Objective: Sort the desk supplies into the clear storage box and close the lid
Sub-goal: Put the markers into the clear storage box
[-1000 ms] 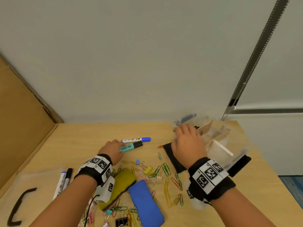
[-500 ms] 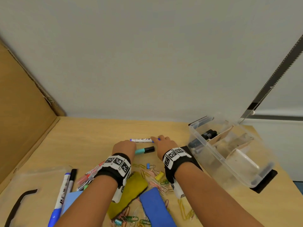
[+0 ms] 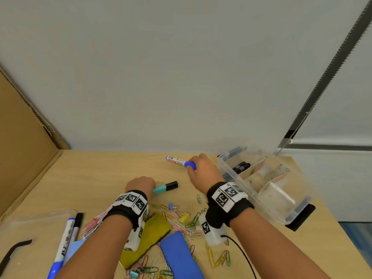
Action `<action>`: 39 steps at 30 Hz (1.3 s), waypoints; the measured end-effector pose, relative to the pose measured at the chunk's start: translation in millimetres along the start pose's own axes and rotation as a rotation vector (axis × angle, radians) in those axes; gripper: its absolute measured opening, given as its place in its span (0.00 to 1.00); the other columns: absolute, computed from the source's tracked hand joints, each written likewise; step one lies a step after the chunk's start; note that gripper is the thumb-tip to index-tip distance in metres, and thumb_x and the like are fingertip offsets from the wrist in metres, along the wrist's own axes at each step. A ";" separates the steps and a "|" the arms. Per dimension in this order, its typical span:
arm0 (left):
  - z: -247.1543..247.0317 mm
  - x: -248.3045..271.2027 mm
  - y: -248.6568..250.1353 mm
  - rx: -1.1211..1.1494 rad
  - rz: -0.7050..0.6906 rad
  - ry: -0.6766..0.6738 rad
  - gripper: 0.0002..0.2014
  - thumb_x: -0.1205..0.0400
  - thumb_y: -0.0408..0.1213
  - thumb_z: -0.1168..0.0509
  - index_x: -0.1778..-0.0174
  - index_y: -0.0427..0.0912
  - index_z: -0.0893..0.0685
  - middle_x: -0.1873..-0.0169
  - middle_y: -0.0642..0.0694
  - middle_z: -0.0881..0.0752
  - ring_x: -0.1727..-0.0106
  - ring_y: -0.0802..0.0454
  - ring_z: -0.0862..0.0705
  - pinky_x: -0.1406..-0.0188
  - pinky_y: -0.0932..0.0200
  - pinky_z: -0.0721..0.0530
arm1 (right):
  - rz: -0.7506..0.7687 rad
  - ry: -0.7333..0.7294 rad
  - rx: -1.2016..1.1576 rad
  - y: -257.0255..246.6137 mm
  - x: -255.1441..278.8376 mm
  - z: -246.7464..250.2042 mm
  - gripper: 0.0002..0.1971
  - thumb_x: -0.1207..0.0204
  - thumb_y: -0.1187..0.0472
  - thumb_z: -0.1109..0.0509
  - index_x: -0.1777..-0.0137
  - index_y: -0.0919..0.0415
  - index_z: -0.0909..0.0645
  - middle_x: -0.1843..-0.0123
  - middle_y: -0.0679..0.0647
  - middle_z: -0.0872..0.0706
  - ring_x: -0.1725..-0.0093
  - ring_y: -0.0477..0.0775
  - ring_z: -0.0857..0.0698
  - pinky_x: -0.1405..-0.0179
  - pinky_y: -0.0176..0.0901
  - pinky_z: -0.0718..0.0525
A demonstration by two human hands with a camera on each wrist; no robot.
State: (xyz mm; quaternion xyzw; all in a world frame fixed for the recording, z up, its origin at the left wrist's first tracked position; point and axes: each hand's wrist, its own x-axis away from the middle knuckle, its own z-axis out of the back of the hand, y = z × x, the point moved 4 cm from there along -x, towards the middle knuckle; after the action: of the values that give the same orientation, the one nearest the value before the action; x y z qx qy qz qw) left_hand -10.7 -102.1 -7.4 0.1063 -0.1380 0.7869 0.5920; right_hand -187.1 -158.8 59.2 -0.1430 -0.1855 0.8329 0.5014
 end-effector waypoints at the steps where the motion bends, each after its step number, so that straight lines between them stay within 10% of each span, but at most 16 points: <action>1: 3.4 3.6 -0.8 0.029 0.008 0.009 0.13 0.19 0.35 0.40 0.42 0.47 0.15 0.51 0.47 0.12 0.54 0.47 0.15 0.56 0.57 0.18 | 0.010 0.050 -0.053 2.3 8.6 19.5 0.13 0.17 0.54 0.40 0.38 0.58 0.20 0.44 0.54 0.21 0.54 0.53 0.18 0.52 0.45 0.17; 6: 18.8 26.1 -4.2 0.283 0.040 0.216 0.12 0.16 0.40 0.42 0.39 0.50 0.20 0.51 0.49 0.14 0.58 0.49 0.16 0.62 0.57 0.21 | -0.060 0.266 -0.392 32.0 43.0 94.8 0.07 0.21 0.56 0.33 0.46 0.55 0.19 0.54 0.48 0.15 0.59 0.45 0.15 0.61 0.37 0.18; 11: 32.9 58.0 8.2 0.524 0.001 0.432 0.13 0.16 0.42 0.40 0.36 0.47 0.21 0.48 0.49 0.14 0.61 0.52 0.19 0.67 0.59 0.25 | -0.231 0.330 -0.793 78.9 46.9 127.2 0.08 0.18 0.61 0.36 0.43 0.62 0.21 0.47 0.59 0.13 0.53 0.54 0.10 0.45 0.49 0.12; 16: 32.8 67.3 21.4 0.549 -0.026 0.436 0.14 0.16 0.42 0.40 0.34 0.47 0.21 0.44 0.48 0.15 0.60 0.54 0.21 0.64 0.59 0.24 | -0.321 0.478 -0.394 104.6 30.5 137.6 0.09 0.18 0.61 0.39 0.40 0.60 0.25 0.50 0.58 0.17 0.53 0.58 0.15 0.52 0.50 0.16; 25: 28.7 74.7 24.7 0.548 -0.062 0.402 0.15 0.16 0.43 0.41 0.33 0.48 0.22 0.43 0.50 0.16 0.55 0.53 0.17 0.60 0.60 0.21 | -0.559 0.152 0.006 112.4 -4.7 103.3 0.20 0.19 0.66 0.39 0.31 0.67 0.40 0.44 0.68 0.17 0.56 0.64 0.20 0.60 0.50 0.24; 34: 25.1 80.7 18.3 0.584 -0.089 0.407 0.16 0.15 0.43 0.41 0.32 0.48 0.23 0.44 0.51 0.16 0.56 0.56 0.18 0.62 0.63 0.23 | -0.661 -0.142 0.332 108.9 -2.1 99.7 0.18 0.21 0.58 0.40 0.31 0.62 0.27 0.28 0.62 0.32 0.28 0.66 0.33 0.29 0.57 0.32; 39: 20.3 86.1 28.8 0.605 -0.149 0.396 0.16 0.16 0.42 0.39 0.33 0.47 0.22 0.44 0.50 0.16 0.54 0.55 0.18 0.58 0.62 0.20 | -0.588 -0.044 0.248 119.1 33.5 112.5 0.19 0.21 0.59 0.42 0.30 0.60 0.26 0.22 0.59 0.36 0.23 0.66 0.38 0.25 0.62 0.35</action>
State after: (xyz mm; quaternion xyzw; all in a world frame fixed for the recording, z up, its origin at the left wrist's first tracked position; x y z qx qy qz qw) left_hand -62.1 -38.9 37.5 0.1318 0.2264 0.7521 0.6048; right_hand -343.2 -198.8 103.8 -0.0030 -0.1269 0.6715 0.7301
